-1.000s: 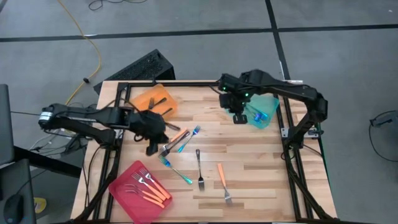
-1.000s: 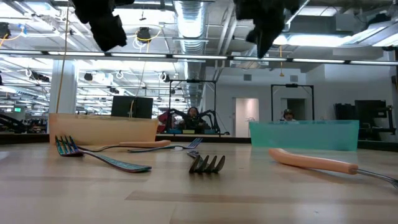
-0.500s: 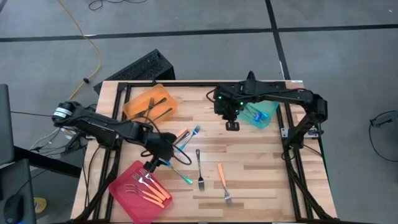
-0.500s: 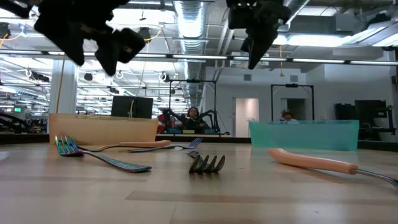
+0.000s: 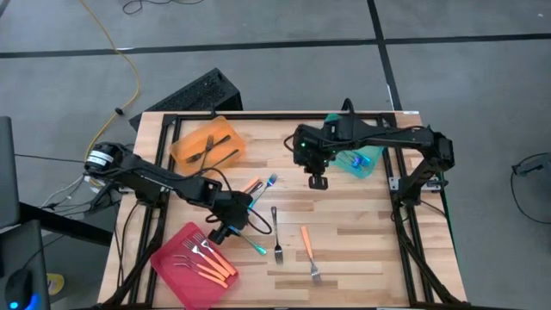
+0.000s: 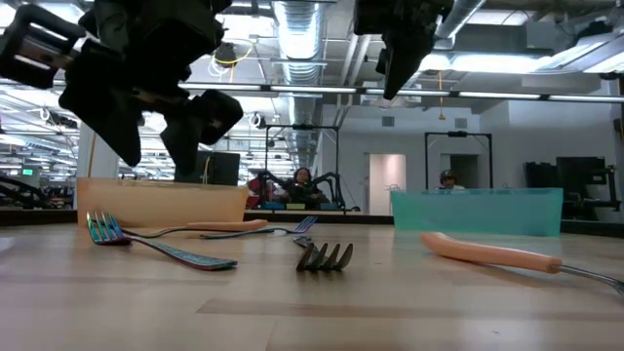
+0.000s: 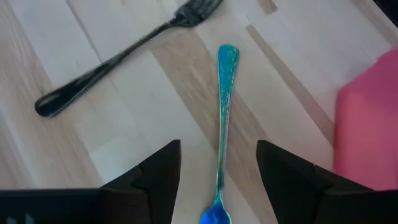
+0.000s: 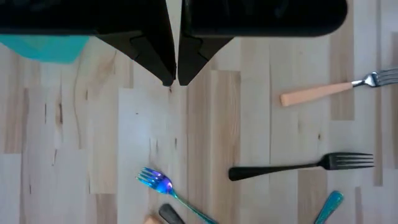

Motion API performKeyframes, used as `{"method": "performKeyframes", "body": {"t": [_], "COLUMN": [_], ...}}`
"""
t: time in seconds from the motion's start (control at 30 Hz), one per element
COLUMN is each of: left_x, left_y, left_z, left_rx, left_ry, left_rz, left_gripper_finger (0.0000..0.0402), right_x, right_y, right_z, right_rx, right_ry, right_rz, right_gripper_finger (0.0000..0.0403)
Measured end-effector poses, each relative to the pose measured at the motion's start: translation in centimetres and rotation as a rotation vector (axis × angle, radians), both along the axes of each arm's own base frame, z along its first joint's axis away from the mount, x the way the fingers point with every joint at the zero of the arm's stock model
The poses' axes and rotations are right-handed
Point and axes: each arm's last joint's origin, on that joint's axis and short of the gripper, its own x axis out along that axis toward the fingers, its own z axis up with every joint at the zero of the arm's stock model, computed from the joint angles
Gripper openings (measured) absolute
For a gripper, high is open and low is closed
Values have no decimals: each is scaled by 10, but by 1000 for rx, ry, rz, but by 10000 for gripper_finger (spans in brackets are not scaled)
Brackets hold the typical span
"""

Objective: Sort silverware by color (type)
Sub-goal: Put the iridescent fork into the green bin

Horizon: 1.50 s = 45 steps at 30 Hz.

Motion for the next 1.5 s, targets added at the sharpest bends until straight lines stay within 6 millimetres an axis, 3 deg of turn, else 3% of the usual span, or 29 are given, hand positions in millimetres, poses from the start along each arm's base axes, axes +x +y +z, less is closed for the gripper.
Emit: {"method": "performKeyframes", "body": {"t": [0.47, 1.2, 1.5], "left_x": [-17, -21, -21], "left_y": [-6, 1, 1], "left_z": [-33, -49, -49], "left_rx": [17, -39, -39], "left_ry": [-61, 2, 5], "left_rz": [-7, 18, 20], "left_gripper_finger": [194, 194, 146], "right_x": [2, 5, 5], "right_y": [3, 2, 2], "right_z": [1, 2, 2], "right_rx": [3, -4, -4], "right_ry": [-21, -53, -53], "right_rz": [-6, -10, -11], "right_gripper_finger": [44, 44, 44]}}
